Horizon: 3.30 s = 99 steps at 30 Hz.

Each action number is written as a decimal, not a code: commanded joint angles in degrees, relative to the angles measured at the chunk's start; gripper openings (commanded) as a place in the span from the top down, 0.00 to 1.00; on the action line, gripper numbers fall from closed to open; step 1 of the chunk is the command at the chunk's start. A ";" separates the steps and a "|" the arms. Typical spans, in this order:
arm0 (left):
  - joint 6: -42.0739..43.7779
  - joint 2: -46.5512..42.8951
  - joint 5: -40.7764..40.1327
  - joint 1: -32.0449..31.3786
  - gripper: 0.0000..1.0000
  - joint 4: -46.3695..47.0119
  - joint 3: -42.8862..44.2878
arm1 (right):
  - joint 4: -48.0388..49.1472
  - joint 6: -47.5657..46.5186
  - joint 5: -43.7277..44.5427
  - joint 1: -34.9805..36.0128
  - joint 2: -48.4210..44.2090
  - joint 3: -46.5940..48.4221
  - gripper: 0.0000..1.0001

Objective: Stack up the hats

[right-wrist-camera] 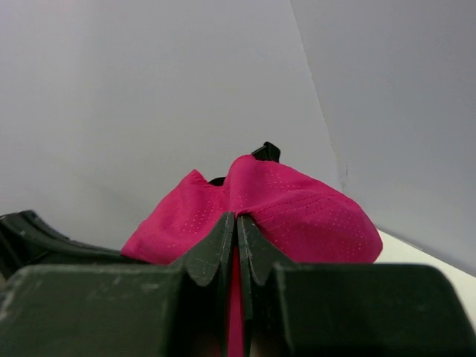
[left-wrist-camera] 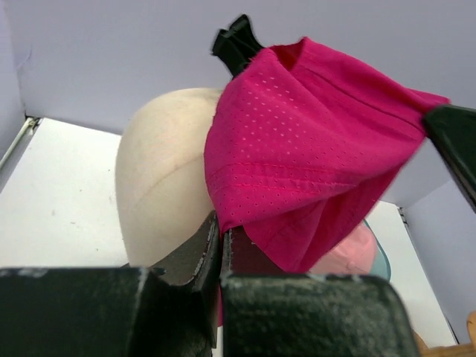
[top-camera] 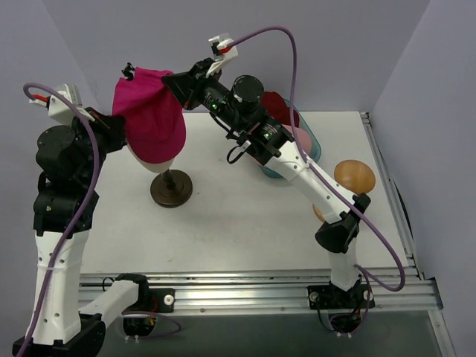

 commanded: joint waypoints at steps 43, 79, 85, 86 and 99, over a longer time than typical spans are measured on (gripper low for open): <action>-21.69 7.94 35.37 29.53 0.98 14.51 -8.62 | 9.46 -3.19 -5.74 -5.74 -7.34 -14.53 0.33; -20.81 6.79 34.84 30.32 0.97 13.01 -11.08 | 33.29 14.21 -24.37 -5.39 -12.01 -48.94 0.35; -21.08 6.71 34.93 30.32 0.97 13.62 -11.17 | 34.26 14.91 -25.25 -5.04 -10.78 -48.33 0.38; -21.08 6.71 34.84 30.32 0.97 13.71 -11.17 | 34.17 15.00 -25.34 -4.96 -10.69 -48.15 0.38; -20.46 6.27 35.11 30.41 0.93 13.98 -11.26 | 34.43 15.62 -25.61 -3.29 -11.13 -46.39 0.68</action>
